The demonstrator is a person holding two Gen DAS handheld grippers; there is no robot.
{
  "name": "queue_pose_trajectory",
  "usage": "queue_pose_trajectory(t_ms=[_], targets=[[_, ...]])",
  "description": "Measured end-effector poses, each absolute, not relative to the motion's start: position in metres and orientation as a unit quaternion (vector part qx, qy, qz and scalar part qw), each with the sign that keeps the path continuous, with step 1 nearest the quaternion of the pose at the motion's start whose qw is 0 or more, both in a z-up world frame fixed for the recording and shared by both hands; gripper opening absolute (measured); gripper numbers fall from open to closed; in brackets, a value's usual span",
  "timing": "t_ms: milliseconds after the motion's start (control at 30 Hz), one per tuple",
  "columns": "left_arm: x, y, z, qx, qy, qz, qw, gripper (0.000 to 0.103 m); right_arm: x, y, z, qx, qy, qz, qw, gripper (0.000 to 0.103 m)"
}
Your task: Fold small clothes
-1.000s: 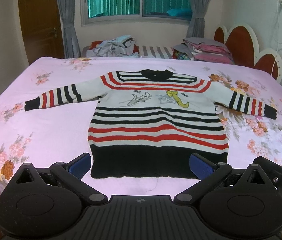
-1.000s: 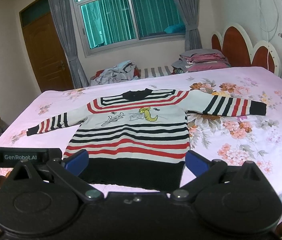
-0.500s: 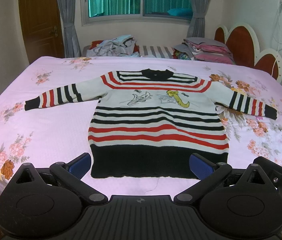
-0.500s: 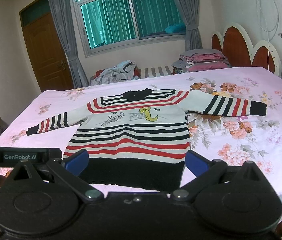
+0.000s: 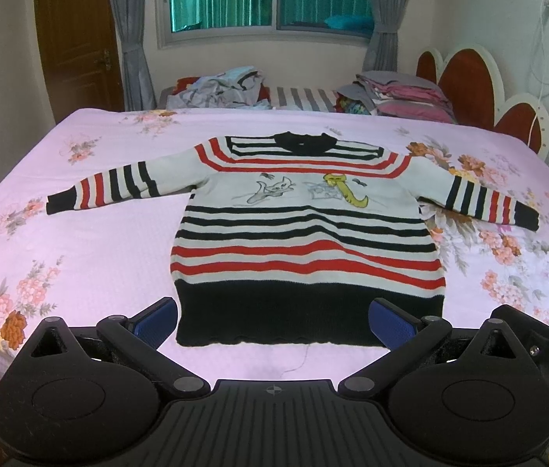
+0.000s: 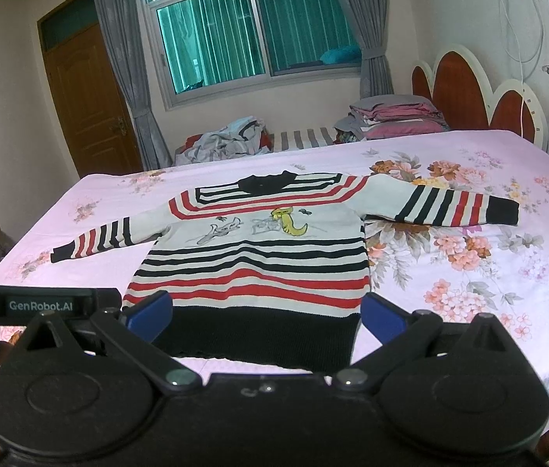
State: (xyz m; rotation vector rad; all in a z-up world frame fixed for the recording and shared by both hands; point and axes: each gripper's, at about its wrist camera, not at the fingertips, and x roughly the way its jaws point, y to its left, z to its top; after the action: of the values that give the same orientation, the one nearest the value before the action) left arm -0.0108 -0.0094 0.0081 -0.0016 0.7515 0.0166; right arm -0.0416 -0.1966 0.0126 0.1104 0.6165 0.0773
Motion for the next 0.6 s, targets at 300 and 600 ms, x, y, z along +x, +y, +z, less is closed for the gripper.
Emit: queue_pose_trajectory(t_ms=[300,600], targets=[[-0.0095,-0.0098,0.0049,-0.003,0.371,0.008,0.929,0.103,-0.0403,-0.196,0.0105,0.054,0.304,0.038,0.95,0.103],[-0.0032,-0.0081,0.0015,0.005,0.375,0.009,0.927,0.103,-0.0354,-0.1944,0.0058,0.054,0.31,0.037,0.949,0.103]])
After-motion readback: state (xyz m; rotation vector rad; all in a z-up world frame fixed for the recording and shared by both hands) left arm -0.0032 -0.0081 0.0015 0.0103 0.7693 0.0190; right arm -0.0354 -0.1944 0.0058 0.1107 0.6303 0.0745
